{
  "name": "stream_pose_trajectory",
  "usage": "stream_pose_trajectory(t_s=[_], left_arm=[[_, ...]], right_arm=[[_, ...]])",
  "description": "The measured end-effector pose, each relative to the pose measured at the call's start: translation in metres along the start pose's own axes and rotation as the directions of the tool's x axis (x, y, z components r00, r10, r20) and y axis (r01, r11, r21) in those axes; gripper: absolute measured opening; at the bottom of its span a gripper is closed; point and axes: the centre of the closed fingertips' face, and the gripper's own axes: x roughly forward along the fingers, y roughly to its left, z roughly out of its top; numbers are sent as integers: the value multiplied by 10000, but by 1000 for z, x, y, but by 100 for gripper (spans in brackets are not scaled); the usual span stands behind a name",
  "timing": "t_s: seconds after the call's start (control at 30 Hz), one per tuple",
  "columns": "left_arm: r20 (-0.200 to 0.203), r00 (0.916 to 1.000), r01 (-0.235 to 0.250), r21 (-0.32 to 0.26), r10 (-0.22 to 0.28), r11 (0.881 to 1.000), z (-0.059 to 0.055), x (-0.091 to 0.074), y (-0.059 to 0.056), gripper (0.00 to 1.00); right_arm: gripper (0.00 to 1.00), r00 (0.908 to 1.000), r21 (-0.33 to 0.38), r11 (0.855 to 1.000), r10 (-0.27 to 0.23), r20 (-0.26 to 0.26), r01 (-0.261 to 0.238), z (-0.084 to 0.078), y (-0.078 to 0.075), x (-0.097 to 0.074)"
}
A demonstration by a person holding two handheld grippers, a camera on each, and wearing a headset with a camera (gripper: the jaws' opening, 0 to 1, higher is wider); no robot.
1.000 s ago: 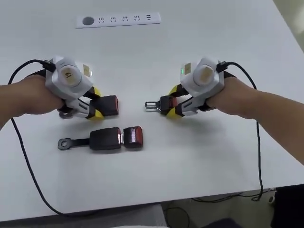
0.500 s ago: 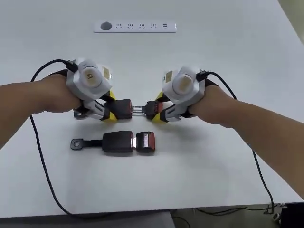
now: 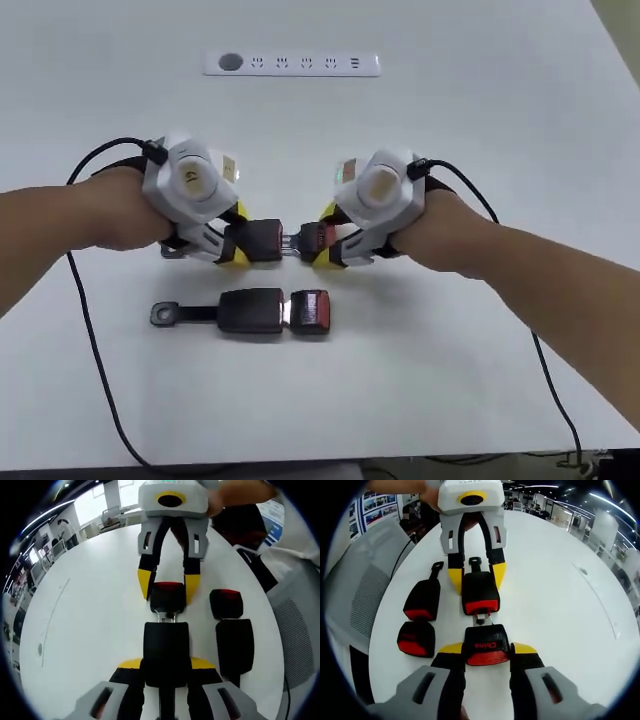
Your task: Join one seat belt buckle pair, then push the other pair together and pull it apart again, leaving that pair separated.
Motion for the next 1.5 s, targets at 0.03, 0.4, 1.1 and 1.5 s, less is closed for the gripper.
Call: stream_pose_trajectory(t_s=[0.03,0.4,1.1,1.5], left_arm=[[88,10000,14,7,-14,10000,0,0,0,33],[227,9996,170,90,-172,9998,0,2,2,32],[220,9996,167,-44,-166,9999,-1,3,4,33],[16,9998,199,17,-199,9998,-1,3,3,33]], right_arm=[[31,10000,32,10000,17,-8,-17,0,0,0],[31,10000,26,10000,49,-7,-49,8,-1,7],[32,9999,-33,10000,-29,-101,28,10,1,8],[33,9996,-204,9994,268,-65,-269,-5,-3,-8]])
